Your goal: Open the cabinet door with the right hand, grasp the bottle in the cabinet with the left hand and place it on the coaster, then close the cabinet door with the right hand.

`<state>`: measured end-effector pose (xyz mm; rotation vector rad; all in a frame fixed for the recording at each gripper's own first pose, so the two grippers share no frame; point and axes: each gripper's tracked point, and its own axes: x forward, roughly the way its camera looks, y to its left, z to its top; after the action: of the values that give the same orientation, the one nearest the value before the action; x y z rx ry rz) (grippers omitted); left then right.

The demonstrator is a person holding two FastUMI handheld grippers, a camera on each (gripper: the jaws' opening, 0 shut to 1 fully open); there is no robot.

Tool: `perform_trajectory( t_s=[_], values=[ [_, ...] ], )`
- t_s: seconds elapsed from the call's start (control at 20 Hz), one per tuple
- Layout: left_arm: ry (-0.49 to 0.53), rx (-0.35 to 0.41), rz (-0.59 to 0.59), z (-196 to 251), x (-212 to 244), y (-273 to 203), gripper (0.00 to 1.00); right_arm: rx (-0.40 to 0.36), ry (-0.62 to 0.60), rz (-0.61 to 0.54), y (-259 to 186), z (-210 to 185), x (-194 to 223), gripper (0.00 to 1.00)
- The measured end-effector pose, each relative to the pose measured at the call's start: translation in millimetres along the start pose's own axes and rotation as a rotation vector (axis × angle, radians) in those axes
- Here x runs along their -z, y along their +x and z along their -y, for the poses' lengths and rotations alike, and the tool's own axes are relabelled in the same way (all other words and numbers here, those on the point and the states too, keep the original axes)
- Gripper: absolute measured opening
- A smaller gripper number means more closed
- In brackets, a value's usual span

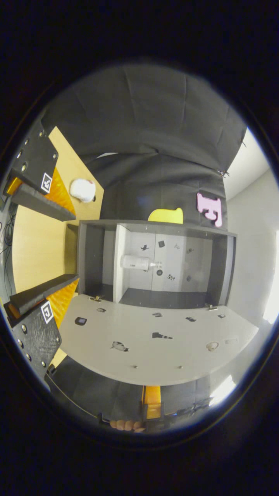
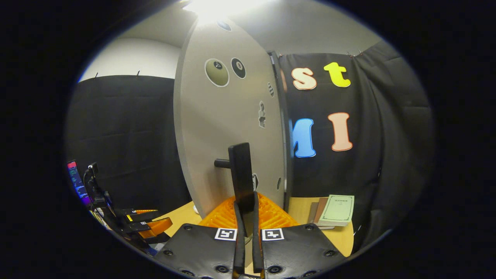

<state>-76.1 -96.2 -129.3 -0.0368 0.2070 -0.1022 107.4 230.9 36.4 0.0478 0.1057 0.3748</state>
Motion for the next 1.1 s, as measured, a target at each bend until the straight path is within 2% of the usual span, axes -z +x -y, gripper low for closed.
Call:
perform_trajectory(
  t_s=[0.15, 0.35, 0.4, 0.5, 0.7, 0.8, 1.0, 1.05, 1.1],
  values=[
    [0.000, 0.016, -0.026, 14.3, 6.2, 12.4, 0.83, 0.070, 0.001, 0.005, -4.8, 19.8, 1.1, 0.07],
    [-0.042, 0.040, -0.051, 30.9, 7.8, 26.3, 0.84, -0.003, 0.072, -0.003, -7.3, 6.2, 5.9, 0.09],
    [-0.044, 0.041, -0.051, 32.9, 5.0, 29.1, 0.83, 0.002, 0.064, 0.001, -9.6, 8.3, 4.9, 0.07],
    [-0.034, 0.035, -0.045, 32.5, -2.9, 33.7, 0.83, 0.022, 0.045, 0.004, -14.5, 14.9, 7.4, 0.09],
    [0.004, 0.014, -0.044, 23.4, -13.0, 49.4, 0.83, 0.004, 0.097, -0.008, -32.1, 11.1, 16.2, 0.07],
    [0.019, 0.002, -0.035, 17.3, -21.0, 57.8, 0.87, 0.047, 0.080, 0.020, -41.6, 27.2, 18.8, 0.08],
    [0.050, 0.009, 0.004, 12.7, -47.2, 78.3, 0.83, 0.193, 0.088, -0.051, -52.8, 68.9, 41.1, 0.08],
    [0.064, 0.014, 0.019, 12.4, -58.6, 83.8, 0.85, 0.229, 0.085, -0.054, -51.9, 79.7, 41.6, 0.00],
    [0.074, 0.020, 0.036, 12.4, -68.2, 90.4, 0.85, 0.262, 0.082, -0.047, -52.6, 87.2, 40.3, 0.02]
  ],
)
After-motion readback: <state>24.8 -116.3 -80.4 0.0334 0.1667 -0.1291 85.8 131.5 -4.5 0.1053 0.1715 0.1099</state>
